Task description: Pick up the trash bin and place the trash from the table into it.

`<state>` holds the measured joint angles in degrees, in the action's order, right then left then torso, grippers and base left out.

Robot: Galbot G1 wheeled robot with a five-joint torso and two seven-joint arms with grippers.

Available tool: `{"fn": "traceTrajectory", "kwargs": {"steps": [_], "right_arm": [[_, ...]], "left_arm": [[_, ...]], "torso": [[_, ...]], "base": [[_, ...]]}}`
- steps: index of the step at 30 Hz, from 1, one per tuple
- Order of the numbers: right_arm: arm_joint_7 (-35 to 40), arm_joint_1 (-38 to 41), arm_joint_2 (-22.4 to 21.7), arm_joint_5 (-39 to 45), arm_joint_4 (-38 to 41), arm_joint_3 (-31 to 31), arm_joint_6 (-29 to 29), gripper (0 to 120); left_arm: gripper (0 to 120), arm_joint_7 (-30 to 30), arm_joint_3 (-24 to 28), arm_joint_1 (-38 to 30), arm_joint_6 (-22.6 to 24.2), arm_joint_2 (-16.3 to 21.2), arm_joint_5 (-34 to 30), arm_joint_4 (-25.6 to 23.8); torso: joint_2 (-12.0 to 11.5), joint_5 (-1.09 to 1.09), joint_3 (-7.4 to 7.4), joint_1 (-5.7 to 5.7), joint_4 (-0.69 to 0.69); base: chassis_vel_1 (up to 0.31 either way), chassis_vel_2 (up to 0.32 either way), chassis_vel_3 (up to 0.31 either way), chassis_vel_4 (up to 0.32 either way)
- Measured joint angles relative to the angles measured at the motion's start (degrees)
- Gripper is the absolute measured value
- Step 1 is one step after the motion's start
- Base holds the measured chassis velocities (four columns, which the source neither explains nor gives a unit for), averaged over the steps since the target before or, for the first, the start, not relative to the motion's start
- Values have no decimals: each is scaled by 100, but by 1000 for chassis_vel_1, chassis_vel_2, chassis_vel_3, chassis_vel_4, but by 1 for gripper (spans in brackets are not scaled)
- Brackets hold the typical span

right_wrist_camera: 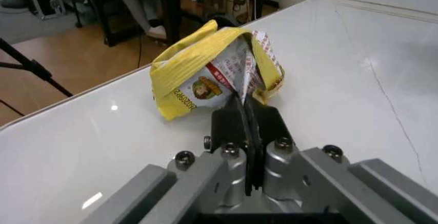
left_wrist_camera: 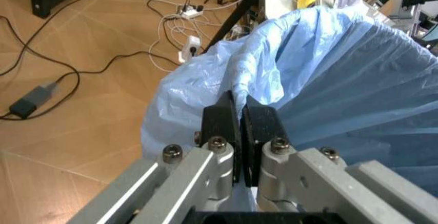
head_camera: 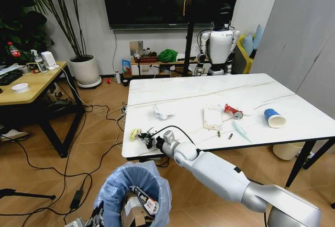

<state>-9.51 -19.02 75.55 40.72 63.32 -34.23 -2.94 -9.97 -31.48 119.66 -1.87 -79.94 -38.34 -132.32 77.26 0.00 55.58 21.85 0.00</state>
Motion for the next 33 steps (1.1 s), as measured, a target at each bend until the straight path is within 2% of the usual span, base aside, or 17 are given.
{"fn": "traceTrajectory", "kwargs": {"steps": [8, 11, 14, 15, 17, 20, 23, 24, 28, 33], "right_arm": [[-83, 106, -106, 90, 45, 87, 62, 0], [-148, 230, -360, 319, 324, 174, 108, 0], [-230, 390, -1025, 661, 1037, 153, 123, 0], [-230, 390, -1025, 661, 1037, 153, 123, 0], [-260, 439, -1468, 816, 1530, 86, 127, 0], [-413, 445, -1859, 1036, 2238, -119, 297, 0], [-483, 415, -1940, 1076, 2461, -172, 387, 0], [-584, 348, -2029, 1108, 2725, -232, 508, 0], [-1041, 44, -2349, 1152, 3575, -343, 853, 0], [-1360, -214, -2591, 918, 4016, -399, 990, 0]], "left_arm": [[0, -111, 24, -95, 31, 24, -43, 31], [0, -196, 93, -160, 37, 68, -52, 73], [0, -228, 262, -317, 61, 85, -93, 155], [0, -228, 262, -317, 61, 85, -93, 155], [0, -229, 409, -477, 79, 18, -95, 284], [0, -228, 499, -635, 81, -107, -101, 418], [0, -228, 504, -687, 81, -138, -117, 441], [0, -228, 499, -731, 81, -155, -147, 445], [0, -256, 338, -856, 102, -159, -368, 406], [0, -263, 284, -859, 115, -137, -465, 346]], "torso": [[0, 1, 0, 0, 1], [0, 1, 0, 0, 1], [0, 3, 0, 0, 2], [0, 3, 0, 0, 2], [0, -1, -1, 0, -6], [0, 2, 0, 0, -3], [0, 2, -1, 0, -1], [0, 1, -1, -1, 2], [0, 0, -1, -1, 0], [0, 0, -1, -1, 1]], "base": [[0, 0, 0, 0], [0, 0, 0, 0], [0, 0, 0, 0], [0, 0, 0, 0], [0, 0, 0, 0], [0, 0, 0, 0], [0, 0, 0, 0], [0, 0, 0, 0], [0, 0, 0, 0], [0, 0, 0, 0]]}}
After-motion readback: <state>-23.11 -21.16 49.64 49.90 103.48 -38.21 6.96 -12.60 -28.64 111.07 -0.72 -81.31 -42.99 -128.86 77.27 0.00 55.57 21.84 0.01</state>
